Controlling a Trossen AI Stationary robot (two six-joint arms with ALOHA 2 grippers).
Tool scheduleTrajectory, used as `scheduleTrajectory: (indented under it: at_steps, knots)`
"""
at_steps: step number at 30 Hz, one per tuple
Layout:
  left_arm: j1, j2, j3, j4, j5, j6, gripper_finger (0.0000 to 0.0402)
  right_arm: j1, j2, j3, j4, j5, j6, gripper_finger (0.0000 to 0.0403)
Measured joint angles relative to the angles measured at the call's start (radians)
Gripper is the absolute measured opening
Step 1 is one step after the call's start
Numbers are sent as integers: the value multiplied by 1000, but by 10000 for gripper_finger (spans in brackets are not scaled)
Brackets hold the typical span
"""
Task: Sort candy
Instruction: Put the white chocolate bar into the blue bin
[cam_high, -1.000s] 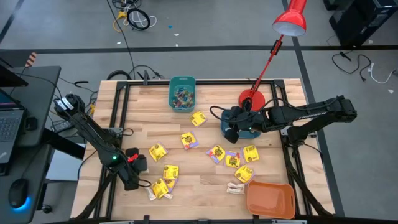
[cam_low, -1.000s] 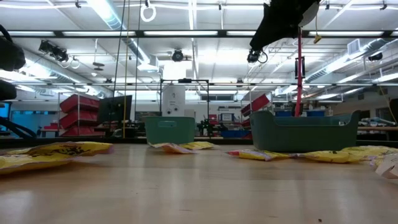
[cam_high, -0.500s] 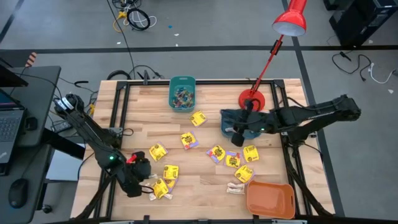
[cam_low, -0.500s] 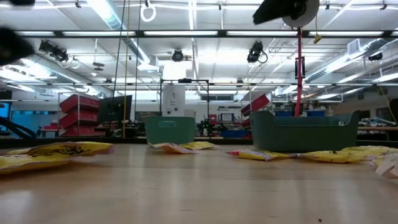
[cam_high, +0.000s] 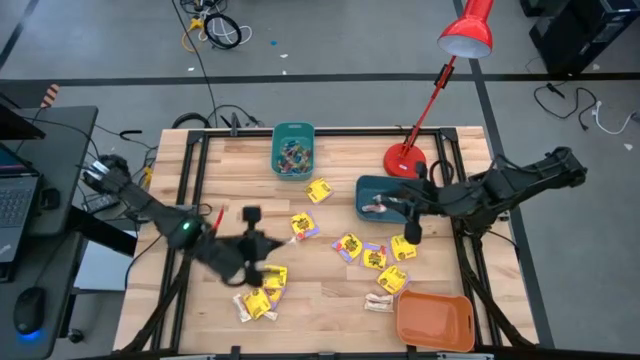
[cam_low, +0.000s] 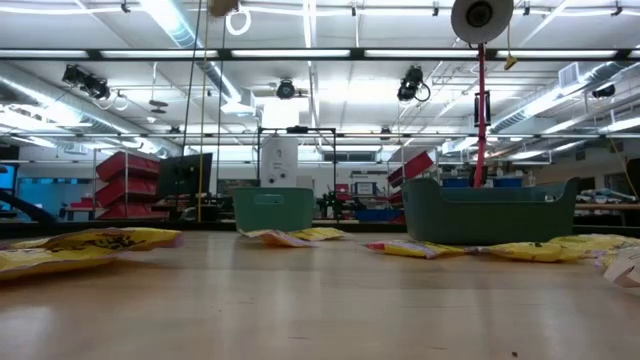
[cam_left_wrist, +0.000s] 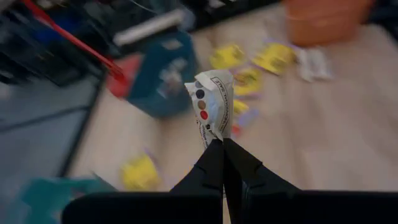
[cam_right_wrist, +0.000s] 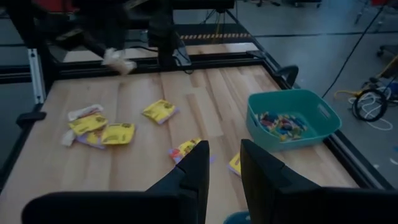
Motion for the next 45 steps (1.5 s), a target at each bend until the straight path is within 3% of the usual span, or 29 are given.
scheduleTrajectory:
  at_steps: [3,7,12,16,23,31,45]
  knots:
    - [121,0,0,102,43,152,0,18,-21,0,-48,4,31,77]
    - [281,0,0,225,219,285,0,41,-36,0,-124,100,80,77]
    - [453,33,1,376,417,343,0,54,-44,0,-212,183,148,77]
    - [539,117,1,554,500,392,0,55,-43,0,-244,191,172,77]
    - [618,319,1,859,543,378,0,91,-81,0,-241,238,179,77]
    - [633,547,1,1211,546,286,0,104,-124,0,-279,269,189,77]
    - [634,752,114,1224,541,177,0,104,-116,-1,-294,269,216,77]
